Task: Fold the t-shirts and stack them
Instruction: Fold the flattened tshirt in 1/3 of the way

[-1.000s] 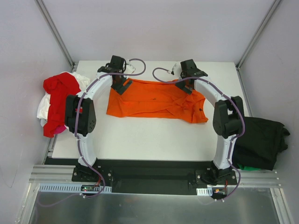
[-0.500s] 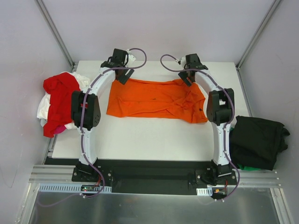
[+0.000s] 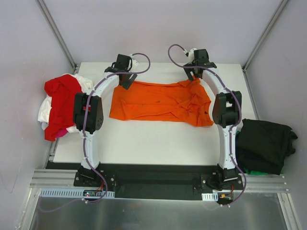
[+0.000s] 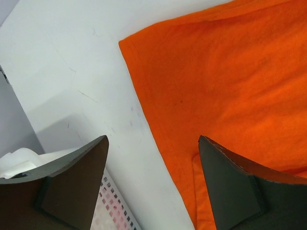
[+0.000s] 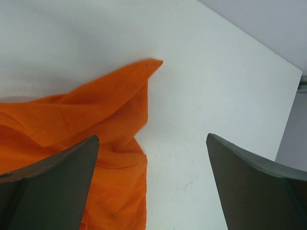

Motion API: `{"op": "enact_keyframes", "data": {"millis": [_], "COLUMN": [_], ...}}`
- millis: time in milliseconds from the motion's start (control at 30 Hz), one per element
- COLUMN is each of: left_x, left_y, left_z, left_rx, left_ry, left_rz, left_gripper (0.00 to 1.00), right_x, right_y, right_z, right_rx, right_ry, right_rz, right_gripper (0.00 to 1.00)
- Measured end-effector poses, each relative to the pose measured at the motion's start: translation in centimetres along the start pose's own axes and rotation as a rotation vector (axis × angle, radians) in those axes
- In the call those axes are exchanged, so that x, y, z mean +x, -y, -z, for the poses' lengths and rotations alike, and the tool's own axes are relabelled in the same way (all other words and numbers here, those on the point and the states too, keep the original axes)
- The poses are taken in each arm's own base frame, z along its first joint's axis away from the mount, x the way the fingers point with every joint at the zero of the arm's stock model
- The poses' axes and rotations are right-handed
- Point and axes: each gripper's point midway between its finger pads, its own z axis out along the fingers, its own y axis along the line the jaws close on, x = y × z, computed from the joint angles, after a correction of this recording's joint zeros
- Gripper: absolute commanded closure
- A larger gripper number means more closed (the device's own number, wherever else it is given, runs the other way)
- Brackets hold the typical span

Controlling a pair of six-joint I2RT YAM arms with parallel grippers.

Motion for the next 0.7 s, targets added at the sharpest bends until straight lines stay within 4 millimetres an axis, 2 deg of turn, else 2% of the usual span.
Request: {"op": "enact_keyframes", "data": {"millis": [100,200,700], "left_x": [0.6,1.2,2.1], "left_y": [0.3,0.6,0.7], "left_z": [-0.3,-0.6,-1.1], "left_rx": [0.002,0.007,-0.009], "left_ry": [-0.010,-0.025,-0.043], "left_rz": [-0.002,-0.006,-0.014], "left_gripper": [0.25,0.25,0.25], "right_x": [-1.6,-1.5,4.8], "right_y": [0.1,-0.3,-4.2], "right_z": [0.2,0.1,-1.7], "right_rx": [-0.018,-0.038,-0.135], "right_ry": [0.043,0.047,-0.093], "right_rz": [-0.030,-0.038,-0.004], "right_gripper": [0.01,0.01,0.02]}}
